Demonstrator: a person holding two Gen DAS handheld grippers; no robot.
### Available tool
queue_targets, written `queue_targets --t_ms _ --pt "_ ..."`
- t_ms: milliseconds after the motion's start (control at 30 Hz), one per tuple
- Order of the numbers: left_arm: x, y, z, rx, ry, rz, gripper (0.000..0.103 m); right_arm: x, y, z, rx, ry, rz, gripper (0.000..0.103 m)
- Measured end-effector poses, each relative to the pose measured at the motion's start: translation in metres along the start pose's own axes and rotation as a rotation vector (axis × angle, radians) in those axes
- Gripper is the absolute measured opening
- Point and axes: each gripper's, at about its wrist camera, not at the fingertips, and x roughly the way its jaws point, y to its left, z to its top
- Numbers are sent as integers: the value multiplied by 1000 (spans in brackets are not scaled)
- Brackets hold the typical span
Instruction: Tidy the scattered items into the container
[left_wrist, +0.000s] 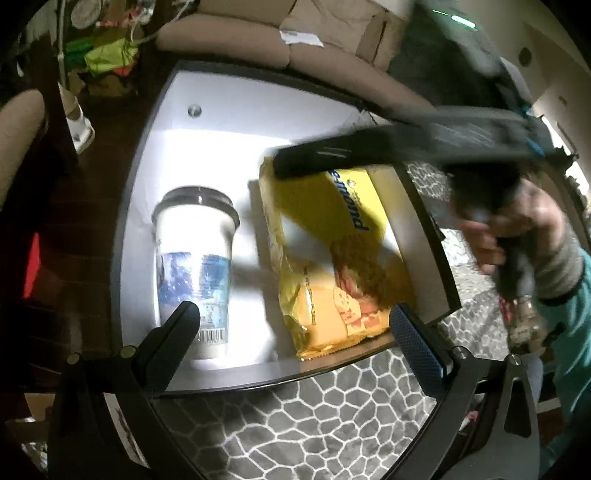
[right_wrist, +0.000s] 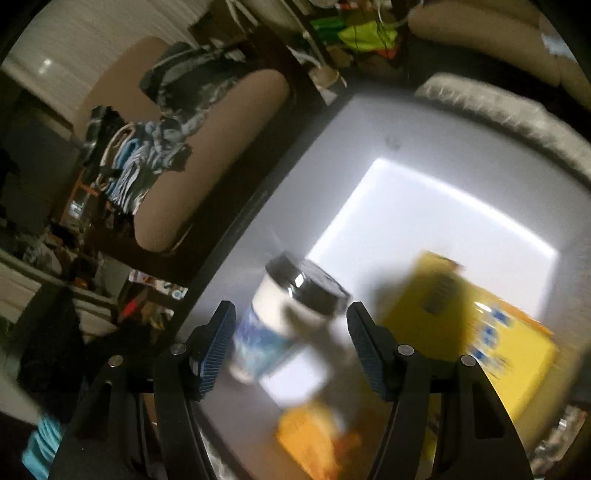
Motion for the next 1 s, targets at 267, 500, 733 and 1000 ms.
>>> queue_targets --t_ms 267,500,733,1000 --pt "-1 -55 -13 27 -96 94 103 -105 -31 -103 84 -123 -10 83" --pt "8 -130 -36 35 -140 35 103 -174 -77 -186 199 -221 -28 86" --pt "43 -202 -66 73 -139 27 103 -215 -116 -261 292 -300 -86 86" --pt "99 -253 -96 110 -127 111 103 -217 -138 -325 353 -374 -171 87"
